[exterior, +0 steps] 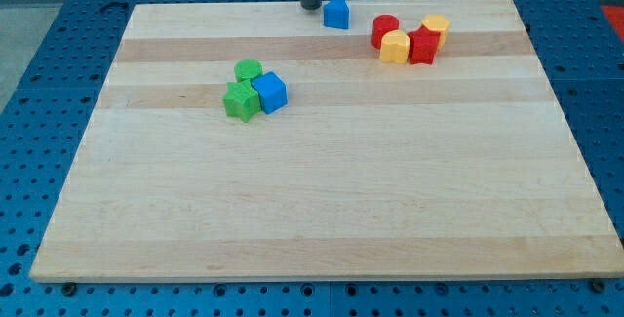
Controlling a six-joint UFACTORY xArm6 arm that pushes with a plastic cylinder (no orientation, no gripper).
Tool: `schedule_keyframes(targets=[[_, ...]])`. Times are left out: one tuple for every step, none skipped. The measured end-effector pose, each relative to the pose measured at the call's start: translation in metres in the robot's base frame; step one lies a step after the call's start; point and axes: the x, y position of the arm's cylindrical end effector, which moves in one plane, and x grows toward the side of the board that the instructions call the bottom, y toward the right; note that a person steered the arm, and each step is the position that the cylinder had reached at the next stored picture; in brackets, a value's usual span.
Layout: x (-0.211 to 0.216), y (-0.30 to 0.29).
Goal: Nudge the blue triangle slightly right
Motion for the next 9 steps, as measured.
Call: schedule_keyframes(targets=[[0.002, 0.006], [0.001, 0.016], [0.001, 0.022], [0.001, 0.030], [0.002, 0.037], [0.002, 0.045], [0.001, 0.054], [0.000, 0.056], [0.000, 0.063]])
